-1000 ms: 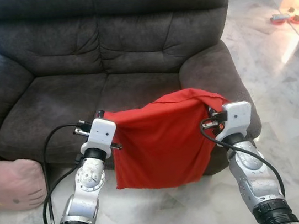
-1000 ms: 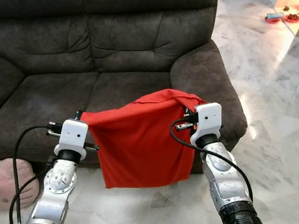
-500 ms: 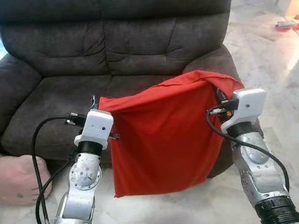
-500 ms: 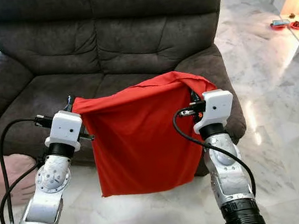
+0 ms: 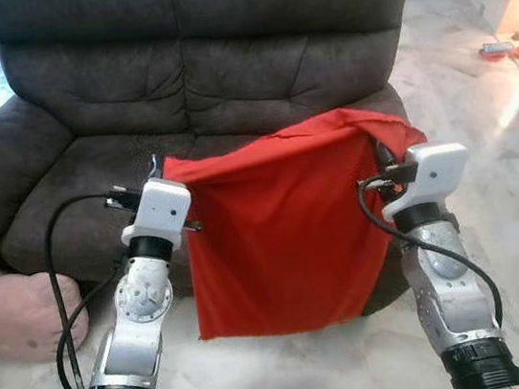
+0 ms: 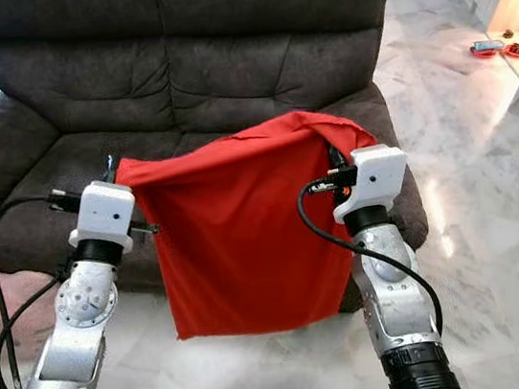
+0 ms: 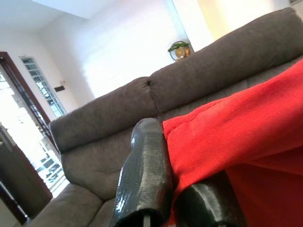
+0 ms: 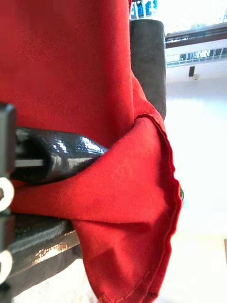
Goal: Move the pillow to the sofa from floor
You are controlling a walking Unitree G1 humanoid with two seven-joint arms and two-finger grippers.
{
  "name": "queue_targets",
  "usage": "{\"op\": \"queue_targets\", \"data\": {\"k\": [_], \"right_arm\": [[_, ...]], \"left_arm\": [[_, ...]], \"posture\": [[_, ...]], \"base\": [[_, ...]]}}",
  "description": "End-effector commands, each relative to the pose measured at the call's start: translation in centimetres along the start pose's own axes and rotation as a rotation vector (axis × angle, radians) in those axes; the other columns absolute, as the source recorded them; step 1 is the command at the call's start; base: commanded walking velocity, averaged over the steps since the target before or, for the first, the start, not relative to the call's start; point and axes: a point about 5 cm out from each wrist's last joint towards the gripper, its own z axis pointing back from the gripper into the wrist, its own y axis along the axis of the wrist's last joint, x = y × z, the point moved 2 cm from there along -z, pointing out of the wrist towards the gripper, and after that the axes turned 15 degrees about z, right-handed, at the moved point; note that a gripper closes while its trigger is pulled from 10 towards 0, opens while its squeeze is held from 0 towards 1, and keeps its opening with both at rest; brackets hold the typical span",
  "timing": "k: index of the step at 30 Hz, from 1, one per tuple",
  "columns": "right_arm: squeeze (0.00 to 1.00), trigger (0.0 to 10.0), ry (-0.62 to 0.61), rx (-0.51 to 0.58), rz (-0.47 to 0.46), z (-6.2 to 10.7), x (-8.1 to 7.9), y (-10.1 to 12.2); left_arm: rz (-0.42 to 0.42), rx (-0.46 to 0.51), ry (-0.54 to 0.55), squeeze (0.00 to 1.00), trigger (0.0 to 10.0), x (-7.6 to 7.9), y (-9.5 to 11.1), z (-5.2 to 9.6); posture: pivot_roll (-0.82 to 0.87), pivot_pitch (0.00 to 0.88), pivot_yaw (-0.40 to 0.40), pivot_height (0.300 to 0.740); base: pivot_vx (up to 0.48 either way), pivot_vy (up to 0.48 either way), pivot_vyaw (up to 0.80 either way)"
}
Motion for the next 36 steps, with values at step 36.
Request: {"op": "queue_targets", "data": {"k": [36], "right_arm": [[0.00,10.0,0.010,0.117,-0.043,-1.5,-0.5,3.6]], "left_arm": [[-0.039,0.209,0.098,0.00,10.0,-2.7,6.0,-3.0]], "posture": [[0.11,0.056,-0.024,0.740]], "base": [[0.333,0.000,-0.10]]}}
